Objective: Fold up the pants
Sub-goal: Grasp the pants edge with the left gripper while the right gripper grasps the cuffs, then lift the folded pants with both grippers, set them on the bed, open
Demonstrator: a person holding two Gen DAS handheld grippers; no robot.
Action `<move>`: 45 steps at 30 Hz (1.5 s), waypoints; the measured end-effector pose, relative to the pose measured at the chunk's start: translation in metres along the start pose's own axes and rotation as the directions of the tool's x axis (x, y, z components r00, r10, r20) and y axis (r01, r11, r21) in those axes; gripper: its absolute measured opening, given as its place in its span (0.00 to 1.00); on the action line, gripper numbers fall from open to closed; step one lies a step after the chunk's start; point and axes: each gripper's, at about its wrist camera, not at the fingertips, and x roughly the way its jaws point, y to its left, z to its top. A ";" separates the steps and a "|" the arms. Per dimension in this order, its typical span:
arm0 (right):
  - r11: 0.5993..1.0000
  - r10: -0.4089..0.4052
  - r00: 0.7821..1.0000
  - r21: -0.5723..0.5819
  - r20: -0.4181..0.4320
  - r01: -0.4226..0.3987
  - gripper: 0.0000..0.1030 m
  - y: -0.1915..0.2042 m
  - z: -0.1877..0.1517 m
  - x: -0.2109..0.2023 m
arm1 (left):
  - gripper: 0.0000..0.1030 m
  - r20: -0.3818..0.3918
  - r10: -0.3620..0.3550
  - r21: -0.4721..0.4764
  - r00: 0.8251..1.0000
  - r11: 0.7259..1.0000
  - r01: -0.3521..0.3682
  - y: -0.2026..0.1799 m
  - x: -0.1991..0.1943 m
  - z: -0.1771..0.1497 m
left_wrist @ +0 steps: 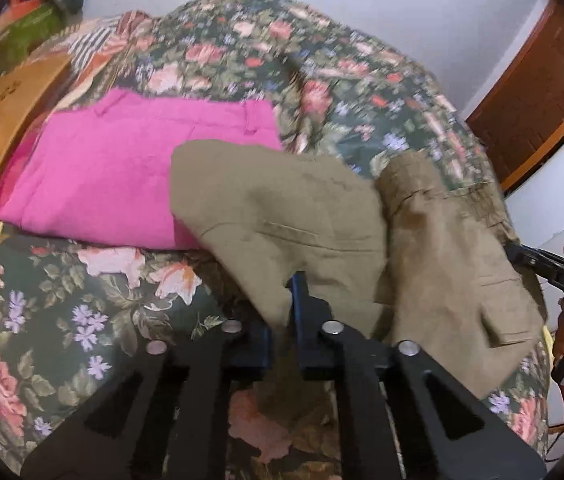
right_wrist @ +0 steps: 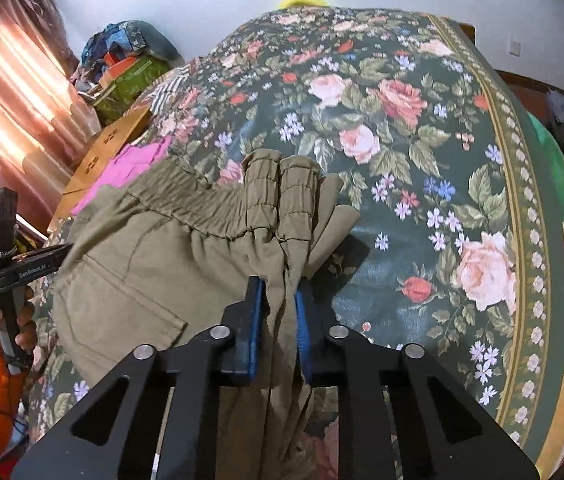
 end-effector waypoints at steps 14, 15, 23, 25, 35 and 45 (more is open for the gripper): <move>0.995 0.013 0.995 -0.095 0.098 -0.003 0.09 0.050 0.025 -0.044 | 0.01 0.145 -0.008 0.079 0.989 0.997 -0.004 -0.020 -0.076 0.017; 0.995 0.012 0.994 -0.104 0.106 -0.001 0.09 0.054 0.026 -0.046 | 0.01 0.154 -0.008 0.077 0.988 0.997 -0.004 -0.018 -0.080 0.017; 0.985 0.034 0.989 -0.171 0.141 -0.010 0.09 0.094 0.046 -0.049 | 0.01 0.217 0.008 0.052 0.976 0.998 -0.019 0.012 -0.112 0.032; 0.983 0.044 0.988 -0.181 0.146 -0.016 0.09 0.103 0.052 -0.047 | 0.01 0.230 0.016 0.041 0.973 0.999 -0.026 0.022 -0.118 0.038; 0.965 0.078 0.981 -0.259 0.180 -0.029 0.09 0.155 0.097 -0.004 | 0.01 0.259 0.072 -0.046 0.963 0.997 -0.062 0.094 -0.115 0.084; 0.953 0.092 0.979 -0.301 0.182 -0.033 0.09 0.184 0.131 0.065 | 0.00 0.248 0.142 -0.125 0.958 0.986 -0.114 0.167 -0.075 0.123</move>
